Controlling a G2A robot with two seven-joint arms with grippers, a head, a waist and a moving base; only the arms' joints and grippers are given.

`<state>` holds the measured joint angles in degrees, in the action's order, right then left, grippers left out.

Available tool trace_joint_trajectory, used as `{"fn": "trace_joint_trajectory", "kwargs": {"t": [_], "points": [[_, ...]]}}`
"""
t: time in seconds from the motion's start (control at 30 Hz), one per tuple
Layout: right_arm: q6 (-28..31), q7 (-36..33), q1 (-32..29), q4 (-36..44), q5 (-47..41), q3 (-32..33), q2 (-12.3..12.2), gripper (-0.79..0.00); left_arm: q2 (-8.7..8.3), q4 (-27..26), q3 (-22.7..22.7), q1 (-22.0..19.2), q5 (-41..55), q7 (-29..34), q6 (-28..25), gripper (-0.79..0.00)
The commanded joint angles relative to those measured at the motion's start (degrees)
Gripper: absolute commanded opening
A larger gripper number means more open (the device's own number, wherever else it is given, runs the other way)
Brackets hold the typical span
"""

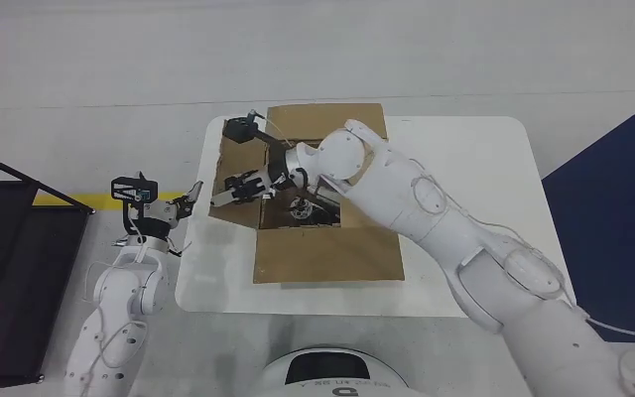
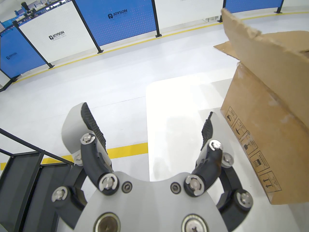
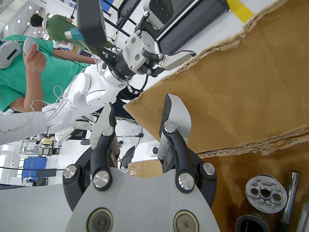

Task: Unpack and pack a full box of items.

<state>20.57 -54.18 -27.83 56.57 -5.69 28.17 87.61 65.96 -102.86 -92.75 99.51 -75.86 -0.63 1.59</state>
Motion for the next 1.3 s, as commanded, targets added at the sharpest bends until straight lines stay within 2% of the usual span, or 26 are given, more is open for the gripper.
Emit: {"fn": "trace_joint_trajectory", "kwargs": {"t": [0.0, 0.03, 0.1, 0.17, 0.27, 0.33, 0.4, 0.5, 0.57, 0.6, 0.63, 0.67, 0.77, 0.83, 0.93, 1.03, 1.27], "points": [[0.5, 0.2, 1.0, -2.9, 0.1, -1.2, 1.2, -0.394, 0.08, 0.0, -2.2, 1.0, 0.3, -0.8, 3.4, 0.000], [0.7, 0.1, 1.4, -4.3, 0.3, -1.8, 1.9, -0.394, 0.13, -0.3, -3.6, 1.3, 0.7, -1.0, 5.4, 0.000], [0.9, 0.0, 2.1, -7.0, 0.4, -2.9, 3.1, -0.342, 0.29, -2.4, -6.1, 1.1, 2.4, -1.4, 8.9, 0.000], [1.5, -0.1, 2.7, -9.6, 0.2, -3.6, 4.2, -0.280, 0.38, -6.8, -8.7, 0.8, 2.3, -0.1, 12.8, 0.000], [2.8, -0.2, 3.6, -12.9, -0.4, -4.0, 5.7, -0.274, 0.50, -15.9, -10.7, 0.0, 1.4, 5.1, 16.9, 0.000], [3.8, -0.4, 4.2, -14.8, -0.8, -4.1, 6.5, -0.286, 0.49, -20.9, -10.1, -1.9, 2.2, 7.0, 15.1, 0.000], [4.7, -0.2, 4.7, -16.6, -1.0, -3.9, 7.1, -0.299, 0.26, -22.6, -8.8, -4.9, 2.3, 8.1, 9.9, 0.000], [6.4, 1.2, 5.9, -18.7, -0.3, -3.1, 7.4, -0.299, -0.05, -21.3, -5.8, -10.4, 2.4, 12.0, 3.2, 0.000], [7.4, 3.6, 6.9, -20.0, 1.1, -2.0, 7.1, -0.231, -0.09, -19.7, -3.3, -13.5, 2.3, 14.6, 0.8, 0.000], [8.0, 4.8, 7.4, -20.5, 1.8, -1.3, 6.7, -0.185, -0.08, -18.8, -2.1, -14.7, 2.0, 15.7, 0.1, 0.000], [8.6, 6.4, 8.0, -21.1, 2.4, -0.2, 6.2, -0.172, -0.03, -17.9, -1.0, -15.5, 2.2, 16.7, -0.2, 0.000], [9.3, 7.4, 8.3, -21.4, 3.1, 0.8, 5.5, -0.114, 0.04, -17.4, -0.2, -16.3, 2.2, 17.4, -0.1, 0.000], [11.4, 11.0, 9.1, -21.2, 5.9, 4.9, 2.5, -0.009, 0.27, -16.2, 2.0, -17.0, 3.2, 17.9, -0.6, 0.000], [12.5, 13.1, 8.4, -19.1, 8.1, 8.4, -0.1, 0.000, 0.47, -16.0, 2.5, -17.2, 6.0, 17.5, -0.3, 0.000], [13.3, 15.0, 4.1, -10.9, 11.7, 15.7, -5.2, 0.000, 0.47, -16.0, 2.5, -17.2, 6.0, 17.5, -0.3, 0.000], [9.7, 13.0, -5.4, 6.4, 16.2, 26.4, -10.9, 0.000, 0.47, -16.0, 2.5, -17.2, 6.0, 17.5, -0.3, 0.000], [9.7, 13.0, -5.4, 6.4, 16.2, 26.4, -10.9, 0.000, 0.47, -16.0, 2.5, -17.2, 6.0, 17.5, -0.3, 0.000]]}}
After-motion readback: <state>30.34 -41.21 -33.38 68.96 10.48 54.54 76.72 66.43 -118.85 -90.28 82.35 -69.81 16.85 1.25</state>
